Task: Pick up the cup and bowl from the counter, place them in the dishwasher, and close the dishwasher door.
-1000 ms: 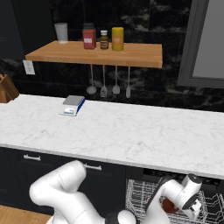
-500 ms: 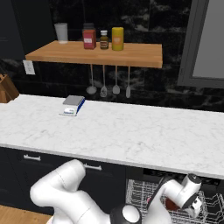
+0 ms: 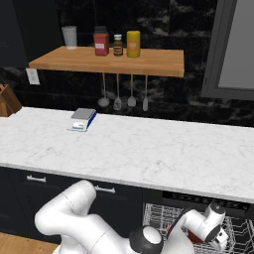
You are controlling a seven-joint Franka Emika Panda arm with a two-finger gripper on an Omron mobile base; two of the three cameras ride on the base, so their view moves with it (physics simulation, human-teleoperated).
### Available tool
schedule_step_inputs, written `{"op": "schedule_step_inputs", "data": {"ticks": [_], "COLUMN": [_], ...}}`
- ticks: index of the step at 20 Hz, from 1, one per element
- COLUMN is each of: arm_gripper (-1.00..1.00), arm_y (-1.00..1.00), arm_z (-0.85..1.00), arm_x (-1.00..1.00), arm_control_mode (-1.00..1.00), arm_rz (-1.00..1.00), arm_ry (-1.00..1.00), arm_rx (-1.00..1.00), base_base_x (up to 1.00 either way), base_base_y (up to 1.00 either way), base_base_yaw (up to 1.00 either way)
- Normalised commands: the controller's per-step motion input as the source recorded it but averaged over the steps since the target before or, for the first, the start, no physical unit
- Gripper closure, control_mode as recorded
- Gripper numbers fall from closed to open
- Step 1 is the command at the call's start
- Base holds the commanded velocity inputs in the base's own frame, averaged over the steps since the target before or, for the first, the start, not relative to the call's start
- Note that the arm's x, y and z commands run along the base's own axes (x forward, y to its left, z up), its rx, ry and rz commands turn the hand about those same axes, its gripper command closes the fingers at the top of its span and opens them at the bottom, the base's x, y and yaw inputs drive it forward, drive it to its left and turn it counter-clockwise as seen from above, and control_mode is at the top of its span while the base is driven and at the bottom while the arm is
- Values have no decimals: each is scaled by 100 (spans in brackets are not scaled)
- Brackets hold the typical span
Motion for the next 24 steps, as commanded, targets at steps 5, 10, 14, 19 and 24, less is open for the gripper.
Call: {"op": "schedule_step_inputs", "data": {"ticks": [5, 10, 14, 19, 24], "arm_gripper": [100, -100, -100, -100, -100], "arm_y": [0, 0, 0, 0, 0], "arm_z": [-4, 0, 0, 45, 75], "arm_x": [0, 0, 0, 0, -19], "arm_control_mode": [-100, -100, -100, -100, -100], "arm_rz": [0, 0, 0, 0, -1], "arm_ry": [0, 0, 0, -7, -9], "arm_rx": [0, 0, 0, 0, 0], "base_base_x": [0, 0, 0, 0, 0], "base_base_y": [0, 0, 0, 0, 0], "base_base_yaw": [0, 0, 0, 0, 0]}}
